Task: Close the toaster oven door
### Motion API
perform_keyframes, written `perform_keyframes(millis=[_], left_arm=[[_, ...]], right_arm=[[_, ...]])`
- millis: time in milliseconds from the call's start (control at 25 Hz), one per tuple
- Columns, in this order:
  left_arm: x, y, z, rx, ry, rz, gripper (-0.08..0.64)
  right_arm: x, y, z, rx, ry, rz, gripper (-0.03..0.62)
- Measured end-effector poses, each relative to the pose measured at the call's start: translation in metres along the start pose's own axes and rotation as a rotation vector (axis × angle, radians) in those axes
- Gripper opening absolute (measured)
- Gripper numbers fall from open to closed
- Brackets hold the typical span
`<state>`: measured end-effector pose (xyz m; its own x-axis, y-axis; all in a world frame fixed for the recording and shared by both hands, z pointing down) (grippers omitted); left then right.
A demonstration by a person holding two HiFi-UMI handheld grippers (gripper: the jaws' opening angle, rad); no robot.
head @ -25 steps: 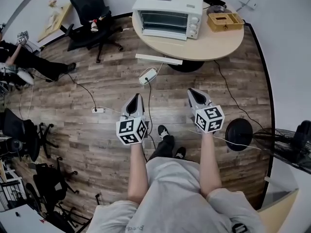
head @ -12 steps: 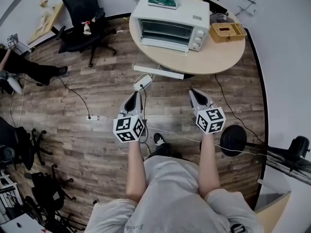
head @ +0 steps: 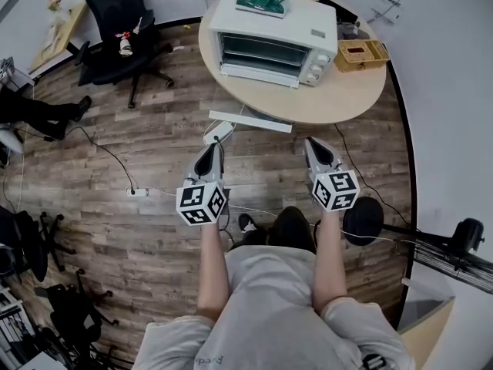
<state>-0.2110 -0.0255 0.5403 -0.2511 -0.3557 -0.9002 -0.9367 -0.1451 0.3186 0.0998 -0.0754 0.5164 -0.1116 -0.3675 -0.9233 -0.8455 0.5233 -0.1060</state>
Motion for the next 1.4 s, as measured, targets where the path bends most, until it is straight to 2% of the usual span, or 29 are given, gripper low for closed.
perform_keyframes(millis=[280, 720, 960, 1160, 1400], left_arm=[[-0.003, 0.006, -0.018, -0.002, 0.018, 0.03, 0.057], [-0.02, 0.017, -0.068, 0.062, 0.056, -0.024, 0.057], [-0.045, 0.018, -0.105, 0.036, 0.067, 0.079, 0.057], [-0.066, 0.023, -0.122, 0.04, 0.079, 0.156, 0.061], [-0.09, 0.03, -0.136, 0.034, 0.089, 0.248, 0.111]], right_arm=[[0.002, -0.022, -0.025, 0.006, 0.039, 0.051, 0.0], [-0.004, -0.05, -0.092, 0.102, 0.197, 0.328, 0.0], [-0.017, -0.054, -0.117, 0.153, 0.267, 0.444, 0.0], [-0.037, -0.059, -0.127, 0.184, 0.311, 0.443, 0.0], [-0.053, -0.06, -0.136, 0.208, 0.351, 0.48, 0.0]])
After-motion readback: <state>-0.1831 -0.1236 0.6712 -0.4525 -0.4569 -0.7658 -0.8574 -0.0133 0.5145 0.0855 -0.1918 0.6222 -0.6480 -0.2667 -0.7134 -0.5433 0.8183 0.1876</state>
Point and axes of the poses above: the fingertips, and each gripper's own axes: z backward along the fingers, y to its left, x out of its top, the point moved 8 cm from there along z, backward along the fingers, and after that the axes turned 3 degrees about y, right-handed, at the moved point
